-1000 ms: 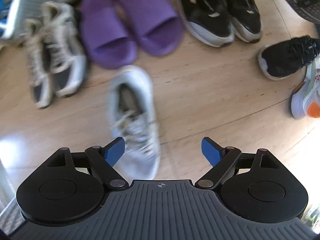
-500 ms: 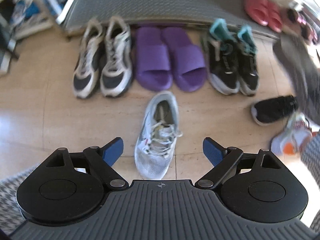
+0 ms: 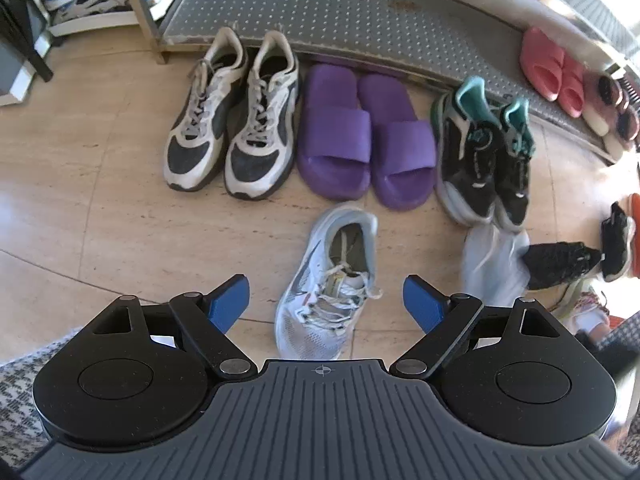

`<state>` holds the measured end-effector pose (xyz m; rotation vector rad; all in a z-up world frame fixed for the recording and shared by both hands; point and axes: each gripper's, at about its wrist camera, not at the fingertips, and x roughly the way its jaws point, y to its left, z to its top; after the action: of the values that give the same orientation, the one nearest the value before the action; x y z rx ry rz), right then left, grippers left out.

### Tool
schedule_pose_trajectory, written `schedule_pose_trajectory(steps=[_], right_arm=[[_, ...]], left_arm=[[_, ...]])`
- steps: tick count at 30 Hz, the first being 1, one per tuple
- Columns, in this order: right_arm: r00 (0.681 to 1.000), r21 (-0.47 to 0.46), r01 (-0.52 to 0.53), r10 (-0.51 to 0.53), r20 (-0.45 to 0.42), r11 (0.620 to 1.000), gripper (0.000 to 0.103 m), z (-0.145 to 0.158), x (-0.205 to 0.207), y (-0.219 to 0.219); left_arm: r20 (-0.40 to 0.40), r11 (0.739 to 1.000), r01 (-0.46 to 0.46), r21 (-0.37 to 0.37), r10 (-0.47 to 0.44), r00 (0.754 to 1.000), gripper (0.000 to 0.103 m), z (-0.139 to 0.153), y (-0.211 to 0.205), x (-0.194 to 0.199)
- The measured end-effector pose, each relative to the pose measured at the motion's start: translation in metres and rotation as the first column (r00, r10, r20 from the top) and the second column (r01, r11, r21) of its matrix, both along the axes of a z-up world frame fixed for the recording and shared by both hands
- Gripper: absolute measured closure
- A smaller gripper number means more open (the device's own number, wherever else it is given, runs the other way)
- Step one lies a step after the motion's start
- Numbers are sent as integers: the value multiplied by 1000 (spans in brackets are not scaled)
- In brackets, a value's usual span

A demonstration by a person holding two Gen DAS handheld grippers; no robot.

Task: Organize scattered shoes
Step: 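Set the grey sneaker beside the white-grey sneaker, open right gripper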

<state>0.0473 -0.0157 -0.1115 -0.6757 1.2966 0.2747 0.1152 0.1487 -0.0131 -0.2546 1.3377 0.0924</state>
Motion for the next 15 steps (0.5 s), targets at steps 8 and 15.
schedule_pose_trajectory(steps=[8, 15], right_arm=[[933, 190, 354, -361, -1, 916, 37, 27, 33, -80], [780, 328, 623, -596, -191, 710, 68, -8, 75, -123]], left_arm=[[-41, 997, 80, -4, -80, 996, 14, -12, -20, -2], [-72, 990, 140, 16, -138, 988, 14, -24, -39, -1]])
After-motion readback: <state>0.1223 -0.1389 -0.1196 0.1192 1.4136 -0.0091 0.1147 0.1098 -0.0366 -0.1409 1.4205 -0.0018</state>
